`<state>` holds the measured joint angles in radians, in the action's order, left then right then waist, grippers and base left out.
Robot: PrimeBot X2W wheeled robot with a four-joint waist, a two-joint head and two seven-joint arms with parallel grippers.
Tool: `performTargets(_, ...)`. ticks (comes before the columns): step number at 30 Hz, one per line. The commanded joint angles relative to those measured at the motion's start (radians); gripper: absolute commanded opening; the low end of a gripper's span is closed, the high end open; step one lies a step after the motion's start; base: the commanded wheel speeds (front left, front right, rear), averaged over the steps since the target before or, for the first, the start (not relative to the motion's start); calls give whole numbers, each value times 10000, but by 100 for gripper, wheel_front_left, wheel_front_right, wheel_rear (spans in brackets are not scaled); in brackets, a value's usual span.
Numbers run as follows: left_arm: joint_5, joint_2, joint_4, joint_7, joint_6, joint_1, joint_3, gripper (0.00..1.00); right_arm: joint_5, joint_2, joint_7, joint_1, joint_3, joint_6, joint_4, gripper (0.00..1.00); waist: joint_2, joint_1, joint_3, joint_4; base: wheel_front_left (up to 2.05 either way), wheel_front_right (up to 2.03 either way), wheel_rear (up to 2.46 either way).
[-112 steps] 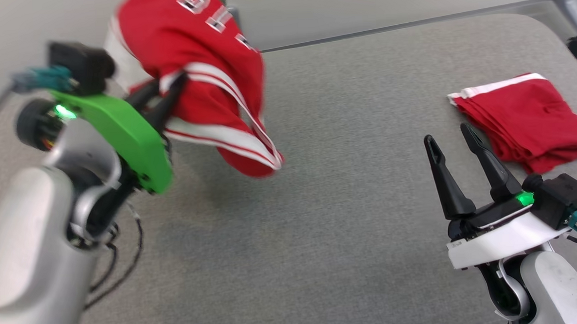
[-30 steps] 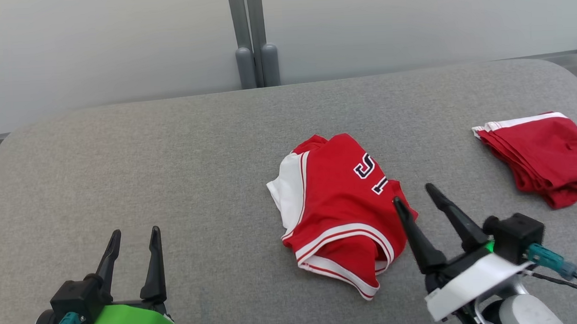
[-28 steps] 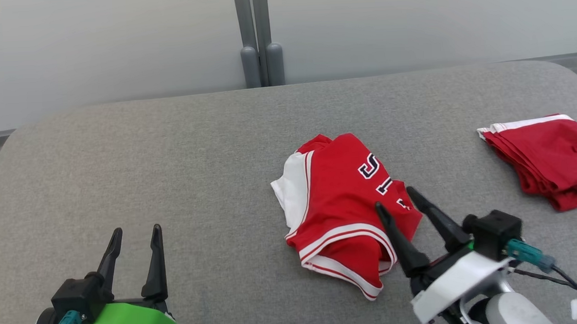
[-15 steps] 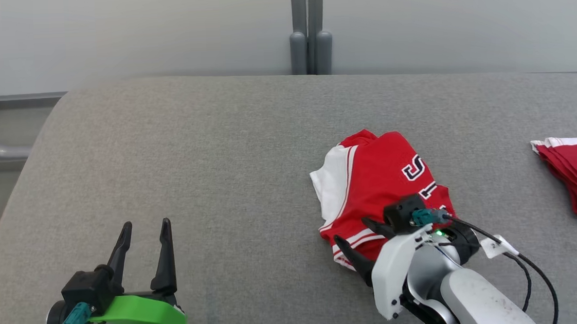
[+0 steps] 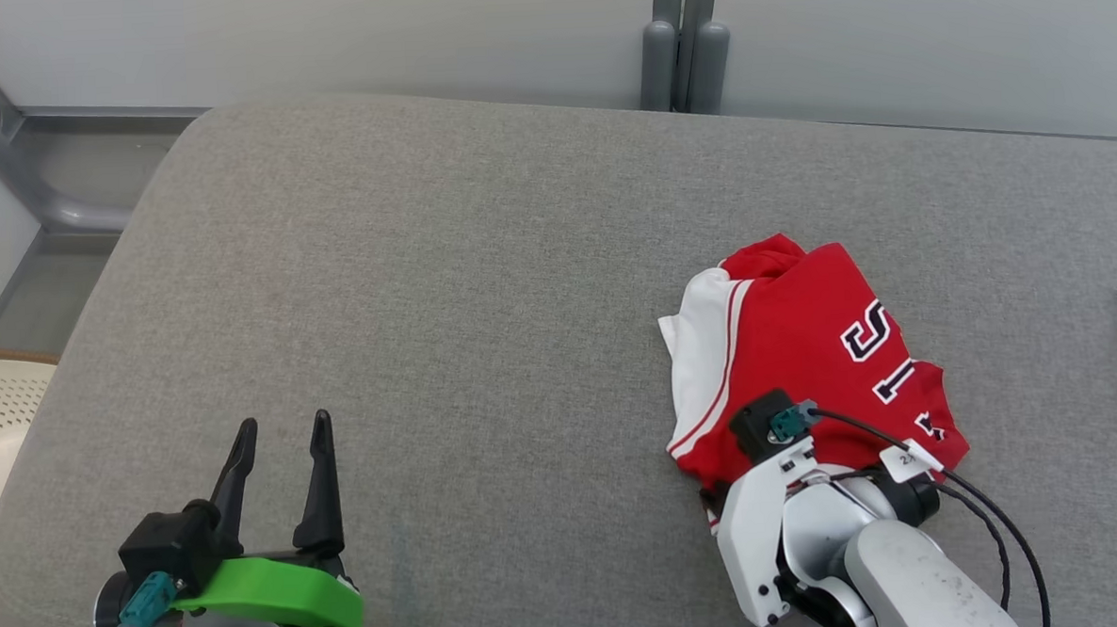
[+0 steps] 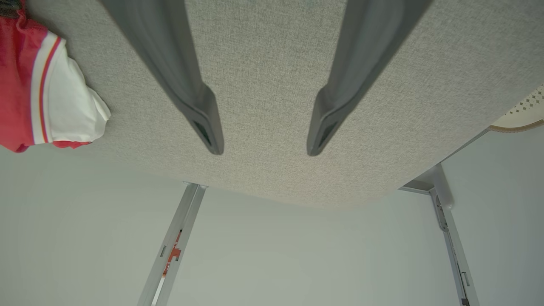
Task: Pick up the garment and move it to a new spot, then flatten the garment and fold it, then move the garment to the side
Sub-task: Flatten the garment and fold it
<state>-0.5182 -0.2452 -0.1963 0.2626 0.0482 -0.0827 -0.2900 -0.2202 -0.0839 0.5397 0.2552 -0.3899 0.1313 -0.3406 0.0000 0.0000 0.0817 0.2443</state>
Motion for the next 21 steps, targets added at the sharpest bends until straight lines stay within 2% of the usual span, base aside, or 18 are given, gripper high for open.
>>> performTargets(1,-8,-4,-16,24,-46,-105,81,100,123,-99,-76,-95,130,-10,118,0,0,0,23,-121,0,0,0)
performTargets(8,115,-52,-9,15,-106,-36,155,100,289,-588,-529,-413,737,-12,1318,0,0,0,-51,-876,0,0,0)
performTargets(16,232,-160,118,-33,-206,-290,21,100,380,-2210,-302,-1192,2592,-10,3758,0,0,0,379,-1609,0,0,0)
performTargets(21,256,-203,101,-76,-275,-489,-62,100,22,-2952,-210,-1549,3633,-12,4479,0,0,0,734,-1686,0,0,0)
